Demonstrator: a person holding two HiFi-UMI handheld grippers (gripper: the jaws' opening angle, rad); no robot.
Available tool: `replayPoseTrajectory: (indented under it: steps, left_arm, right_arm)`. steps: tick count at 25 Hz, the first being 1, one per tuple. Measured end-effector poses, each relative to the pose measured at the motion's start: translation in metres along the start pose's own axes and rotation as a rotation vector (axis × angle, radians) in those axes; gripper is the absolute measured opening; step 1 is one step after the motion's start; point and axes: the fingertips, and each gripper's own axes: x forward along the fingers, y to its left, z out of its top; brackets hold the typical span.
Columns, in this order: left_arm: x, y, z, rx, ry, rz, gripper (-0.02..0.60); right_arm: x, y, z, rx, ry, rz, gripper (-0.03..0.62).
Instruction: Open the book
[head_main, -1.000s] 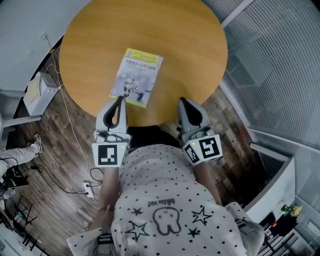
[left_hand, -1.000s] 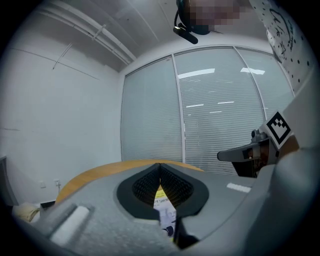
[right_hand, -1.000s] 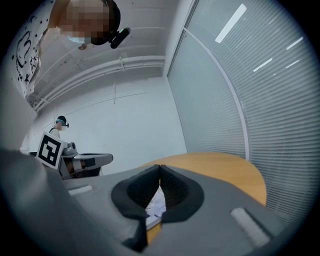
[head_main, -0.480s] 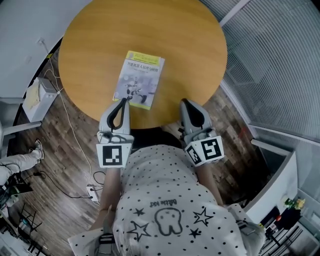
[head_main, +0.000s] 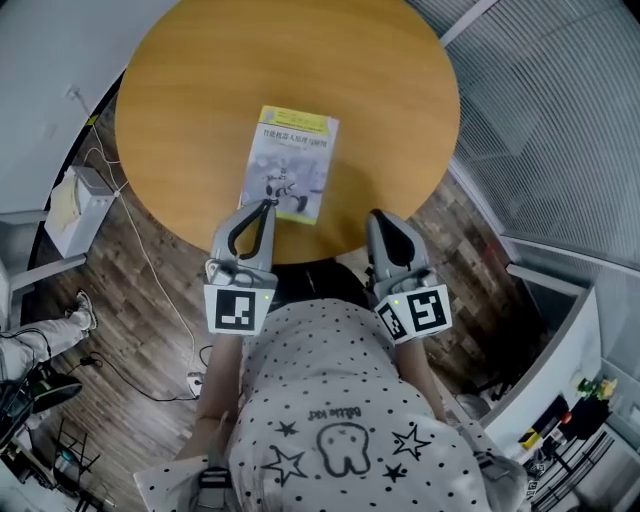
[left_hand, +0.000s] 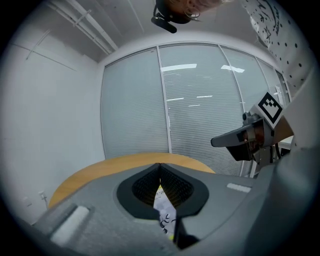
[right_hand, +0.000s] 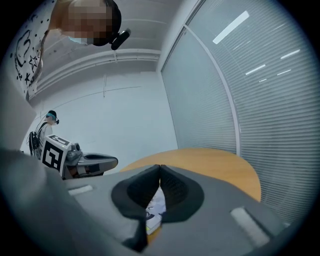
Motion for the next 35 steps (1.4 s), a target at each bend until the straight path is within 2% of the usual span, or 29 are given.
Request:
replayPoseTrajectory:
  steps: [6, 10, 11, 12, 13, 16, 19, 26, 35]
  left_arm:
    - [0.01, -0.026, -0.025, 0.086, 0.05, -0.171, 0.011]
    - [0.018, -0.044, -0.053, 0.107, 0.111, -0.285, 0.014]
    - [0.019, -0.05, -0.063, 0.112, 0.139, -0.318, 0.03]
    - [0.02, -0.056, -0.073, 0.118, 0.167, -0.35, 0.097]
    - [0.021, -0.062, -0.084, 0.125, 0.191, -0.382, 0.123]
    - [0.025, -0.074, -0.111, 0.157, 0.245, -0.461, 0.16]
    - [0.029, -0.081, -0.137, 0.231, 0.298, -0.52, 0.189]
    - [0.037, -0.099, -0.186, 0.519, 0.4, -0.649, 0.224]
    - [0.059, -0.114, -0.212, 0.635, 0.461, -0.739, 0.224]
  right_arm:
    - [-0.006, 0.002, -0.018, 0.035, 0.013, -0.084, 0.005]
    - [-0.008, 0.005, -0.034, 0.063, 0.027, -0.134, 0.005]
    - [-0.009, 0.007, -0.037, 0.071, 0.03, -0.146, 0.005]
    - [-0.011, 0.009, -0.04, 0.078, 0.032, -0.158, 0.005]
    - [-0.013, 0.011, -0.043, 0.084, 0.034, -0.168, 0.005]
    - [-0.018, 0.018, -0.051, 0.103, 0.039, -0.196, 0.005]
    - [-0.022, 0.024, -0.059, 0.115, 0.046, -0.23, 0.005]
    - [-0.031, 0.025, -0.069, 0.131, 0.059, -0.298, 0.005]
    - [-0.032, 0.015, -0.068, 0.129, 0.083, -0.317, 0.005]
